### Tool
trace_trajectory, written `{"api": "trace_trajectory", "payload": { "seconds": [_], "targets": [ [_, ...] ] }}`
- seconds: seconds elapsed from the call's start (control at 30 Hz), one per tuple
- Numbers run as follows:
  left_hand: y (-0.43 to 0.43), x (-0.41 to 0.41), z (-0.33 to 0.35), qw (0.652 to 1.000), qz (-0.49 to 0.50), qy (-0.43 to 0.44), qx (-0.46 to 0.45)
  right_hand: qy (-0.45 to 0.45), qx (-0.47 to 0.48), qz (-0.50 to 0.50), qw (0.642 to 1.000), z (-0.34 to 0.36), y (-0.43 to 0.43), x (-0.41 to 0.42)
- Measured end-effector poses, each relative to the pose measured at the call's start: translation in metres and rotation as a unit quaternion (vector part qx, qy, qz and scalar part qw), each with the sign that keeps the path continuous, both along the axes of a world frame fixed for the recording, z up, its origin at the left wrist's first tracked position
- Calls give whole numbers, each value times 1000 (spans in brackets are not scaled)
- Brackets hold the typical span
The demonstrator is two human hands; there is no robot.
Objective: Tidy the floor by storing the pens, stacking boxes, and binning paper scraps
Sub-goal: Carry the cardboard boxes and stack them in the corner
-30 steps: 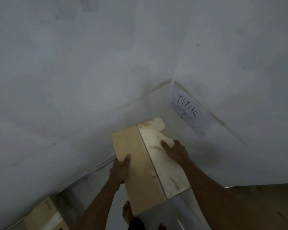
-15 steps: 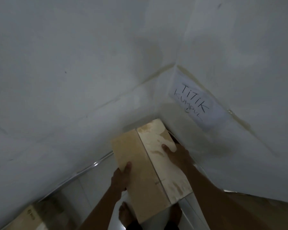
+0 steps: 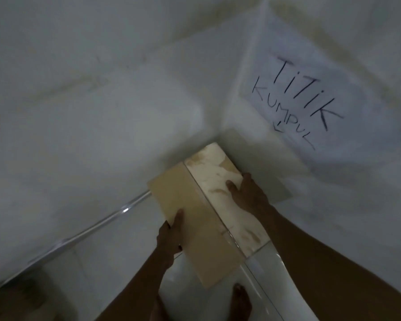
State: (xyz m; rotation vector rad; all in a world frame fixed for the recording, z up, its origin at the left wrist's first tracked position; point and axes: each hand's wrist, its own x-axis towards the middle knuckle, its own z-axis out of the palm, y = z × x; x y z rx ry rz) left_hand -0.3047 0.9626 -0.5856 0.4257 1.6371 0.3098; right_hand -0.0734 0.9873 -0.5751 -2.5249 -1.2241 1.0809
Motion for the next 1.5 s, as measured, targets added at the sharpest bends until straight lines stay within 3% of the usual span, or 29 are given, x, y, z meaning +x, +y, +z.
{"api": "trace_trajectory", "payload": {
  "seconds": [0.37, 0.63, 0.73, 0.87, 0.93, 1.07, 1.13, 1.5],
  "targets": [
    [22, 36, -94, 999, 39, -9, 20, -9, 3, 25, 1000, -104, 33, 27],
    [34, 45, -110, 999, 16, -46, 8, -40, 38, 6, 998, -135, 31, 36],
    [34, 45, -106, 998, 19, -55, -10, -77, 21, -92, 993, -123, 11, 29],
    [45, 34, -105, 997, -1, -69, -42, -115, 14, -294, 949, -105, -41, 4],
    [49, 30, -106, 996, -13, -76, -45, -81, -23, -409, 909, -103, -65, -5],
    [53, 33, -106, 994, -34, -99, -41, 146, -24, -579, 802, -110, -77, -9],
    [55, 35, -107, 994, -40, -92, -36, 183, -7, -562, 807, -111, -73, -10],
    [89, 63, -105, 995, -55, -78, -24, 175, 60, -510, 840, -109, -45, 15]
  ]
}}
